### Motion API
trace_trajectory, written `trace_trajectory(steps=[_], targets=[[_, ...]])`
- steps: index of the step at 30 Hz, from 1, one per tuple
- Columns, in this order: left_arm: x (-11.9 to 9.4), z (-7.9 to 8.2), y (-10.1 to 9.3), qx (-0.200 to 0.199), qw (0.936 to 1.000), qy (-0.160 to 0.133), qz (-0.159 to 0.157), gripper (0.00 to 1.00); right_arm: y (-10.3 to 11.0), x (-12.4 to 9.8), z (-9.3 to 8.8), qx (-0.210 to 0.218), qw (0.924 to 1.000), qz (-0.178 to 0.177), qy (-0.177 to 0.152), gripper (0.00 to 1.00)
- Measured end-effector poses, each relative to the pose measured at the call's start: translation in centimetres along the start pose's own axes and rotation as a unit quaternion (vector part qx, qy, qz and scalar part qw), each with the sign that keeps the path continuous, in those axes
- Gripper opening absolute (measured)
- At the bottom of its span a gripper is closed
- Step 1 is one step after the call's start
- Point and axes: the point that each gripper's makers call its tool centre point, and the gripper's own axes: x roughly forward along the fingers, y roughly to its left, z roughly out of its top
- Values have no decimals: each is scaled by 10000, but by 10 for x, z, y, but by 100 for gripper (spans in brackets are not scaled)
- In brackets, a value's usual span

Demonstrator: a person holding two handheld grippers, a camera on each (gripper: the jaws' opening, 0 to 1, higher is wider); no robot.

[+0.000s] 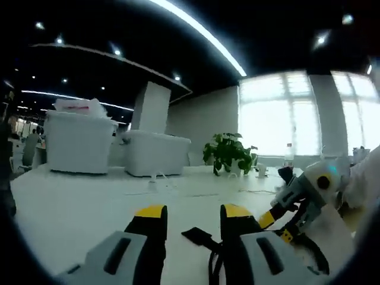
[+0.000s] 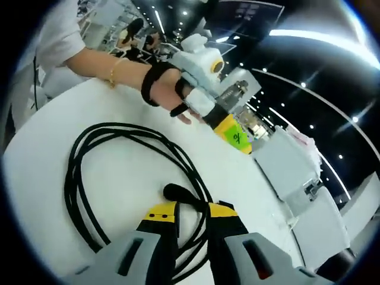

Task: Coil the Type-C to USB data cable on the desktop and secure it with Velcro straps.

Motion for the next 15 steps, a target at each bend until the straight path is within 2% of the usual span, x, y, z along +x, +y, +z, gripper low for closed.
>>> trace_trajectory(steps=[2,5,11,15], targets=[[5,-9,-1,405,9989,233,99,37,1,3,0,-100,9999,31,54,17],[6,-26,0,947,9933,621,216,32,1,5,1,-220,9997,40,70,17],[6,-41,2,751,9931,876,197,32,-3,9,6,-42,9997,-135,-214,15],[6,-46,2,883,9910,981,225,32,-4,10,10,62,9988,-230,-434,9]])
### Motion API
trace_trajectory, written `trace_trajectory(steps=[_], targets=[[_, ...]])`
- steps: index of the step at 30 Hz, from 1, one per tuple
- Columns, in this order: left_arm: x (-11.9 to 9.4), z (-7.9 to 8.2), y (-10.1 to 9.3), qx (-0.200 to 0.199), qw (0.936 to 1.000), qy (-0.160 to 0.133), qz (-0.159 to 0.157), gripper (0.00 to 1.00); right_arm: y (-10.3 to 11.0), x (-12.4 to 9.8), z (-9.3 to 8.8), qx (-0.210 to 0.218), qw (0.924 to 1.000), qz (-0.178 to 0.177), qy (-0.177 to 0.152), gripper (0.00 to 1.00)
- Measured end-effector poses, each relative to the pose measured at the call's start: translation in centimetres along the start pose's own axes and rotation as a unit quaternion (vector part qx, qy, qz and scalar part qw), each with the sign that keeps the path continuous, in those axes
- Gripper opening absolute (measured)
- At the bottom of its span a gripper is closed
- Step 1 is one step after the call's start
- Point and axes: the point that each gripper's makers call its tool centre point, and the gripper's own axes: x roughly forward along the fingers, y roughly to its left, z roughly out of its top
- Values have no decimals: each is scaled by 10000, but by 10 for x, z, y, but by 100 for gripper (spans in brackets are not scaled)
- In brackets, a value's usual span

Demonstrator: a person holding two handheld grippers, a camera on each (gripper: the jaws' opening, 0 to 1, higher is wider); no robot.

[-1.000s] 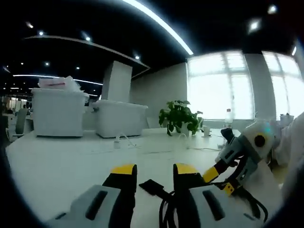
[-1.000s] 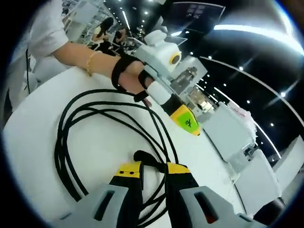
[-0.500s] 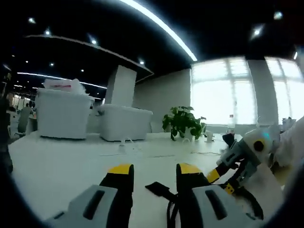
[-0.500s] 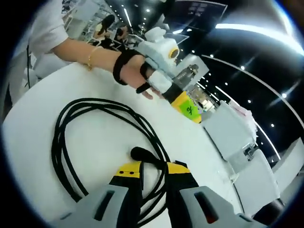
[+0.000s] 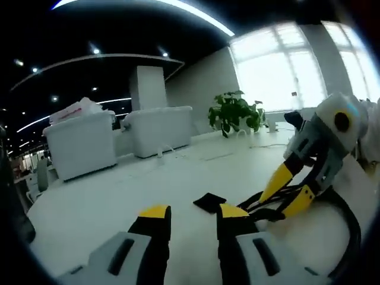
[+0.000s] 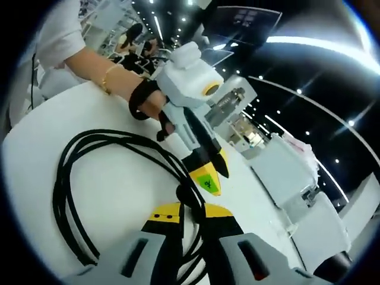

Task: Coil the Type-C to USB data cable on the desktop and secure it with Velcro straps.

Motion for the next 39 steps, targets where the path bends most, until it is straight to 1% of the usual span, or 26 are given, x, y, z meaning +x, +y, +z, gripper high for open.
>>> trace_trajectory(steps=[2,3,6,7,8,11,12,13,14,17,19,22,23,24,25,26,27,29,30,31,32,34,35,37,39], targets=[[2,-5,-2,85,9999,101,-12,32,0,2,3,185,9998,14,-110,9],[3,-7,-3,110,9999,129,-15,32,-1,2,3,206,9997,-2,-111,9],[2,-5,-3,138,9998,115,-23,31,-7,5,7,289,9993,-104,-201,8],[2,-5,-3,154,9998,115,-21,31,-8,6,10,411,9987,-113,-267,8],[2,-5,-3,177,9998,115,-20,31,-9,7,11,466,9984,-114,-299,4],[2,-4,-4,239,9997,109,-19,31,-16,8,13,384,9986,-194,-320,2],[2,-4,-4,269,9996,106,-23,31,-19,8,14,444,9983,-203,-330,2],[2,-4,-4,306,9995,103,-32,31,-23,8,16,732,9961,-222,-431,2],[2,-3,-5,350,9993,99,-45,31,-28,8,16,922,9942,-221,-498,2],[4,-3,-8,459,9987,137,-181,28,-41,11,6,1207,9914,-311,-407,1],[5,-3,-9,516,9983,140,-227,27,-48,14,-5,1486,9878,-401,-253,1],[5,-3,-10,554,9981,131,-253,25,-54,21,-25,2243,9737,-383,-74,2],[5,-3,-11,552,9980,126,-286,23,-54,24,-30,2413,9700,-302,-35,2],[6,-3,-12,558,9979,126,-297,22,-55,27,-37,2558,9662,-315,63,2],[6,-4,-12,601,9977,131,-281,22,-54,31,-46,2730,9613,-258,253,2],[6,-4,-11,610,9977,131,-276,22,-53,33,-50,2788,9595,-207,333,2],[6,-4,-11,576,9978,130,-292,22,-47,37,-58,2830,9576,-73,536,2],[7,-6,-14,433,9983,126,-382,22,-51,41,-56,2727,9611,-53,429,2],[7,-6,-14,391,9983,131,-405,22,-50,41,-57,2680,9620,-14,524,2],[7,-7,-15,382,9983,141,-420,21,-49,43,-57,2557,9648,67,603,2],[8,-7,-15,375,9983,144,-430,21,-52,46,-57,2357,9694,80,680,3],[8,-8,-16,359,9982,162,-456,20,-57,50,-59,1941,9779,-62,771,4],[8,-8,-17,347,9981,179,-475,20,-58,52,-58,1828,9802,-67,754,4],[8,-10,-18,302,9981,201,-500,20,-59,57,-60,1801,9806,-141,764,4],[8,-27,-18,532,9954,608,-508,20,-64,60,-63,1682,9824,-299,754,5]])
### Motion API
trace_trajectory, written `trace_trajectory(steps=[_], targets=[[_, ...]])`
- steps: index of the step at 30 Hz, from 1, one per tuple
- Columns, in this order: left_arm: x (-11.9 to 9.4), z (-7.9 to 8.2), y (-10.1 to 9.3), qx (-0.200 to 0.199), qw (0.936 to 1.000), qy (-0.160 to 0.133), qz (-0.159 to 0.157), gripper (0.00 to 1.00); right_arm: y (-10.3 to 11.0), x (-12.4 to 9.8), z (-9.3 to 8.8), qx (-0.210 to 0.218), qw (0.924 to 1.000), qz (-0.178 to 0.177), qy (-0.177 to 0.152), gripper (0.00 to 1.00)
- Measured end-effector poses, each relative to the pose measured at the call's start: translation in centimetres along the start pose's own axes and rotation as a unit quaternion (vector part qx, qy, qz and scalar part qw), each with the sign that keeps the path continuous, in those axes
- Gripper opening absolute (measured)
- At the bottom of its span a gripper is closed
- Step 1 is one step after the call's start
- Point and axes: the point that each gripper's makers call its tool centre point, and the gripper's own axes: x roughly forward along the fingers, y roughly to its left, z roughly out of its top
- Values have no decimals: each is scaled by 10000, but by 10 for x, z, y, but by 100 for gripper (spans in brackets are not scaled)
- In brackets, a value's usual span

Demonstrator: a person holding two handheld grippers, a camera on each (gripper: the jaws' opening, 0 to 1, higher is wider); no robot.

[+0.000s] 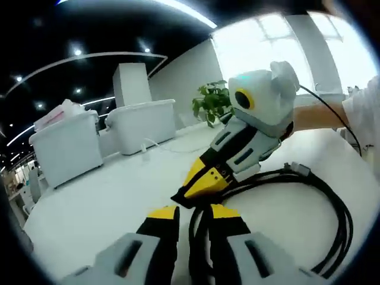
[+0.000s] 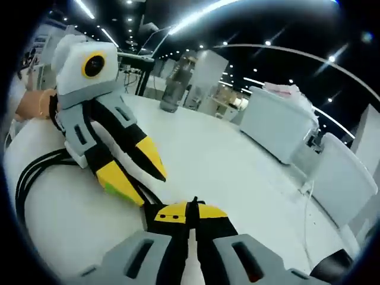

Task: Coil the Type-C to USB data cable on the desktop and secure it with Velcro straps.

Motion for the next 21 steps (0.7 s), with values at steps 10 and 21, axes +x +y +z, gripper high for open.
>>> trace_trajectory(steps=[10,21], targets=[[-1,5,4,-78,9998,-158,88,21,-29,18,-11,-383,9974,-608,35,4],[-15,37,26,-666,9915,-974,544,22,-10,-19,20,900,9934,268,-653,3]])
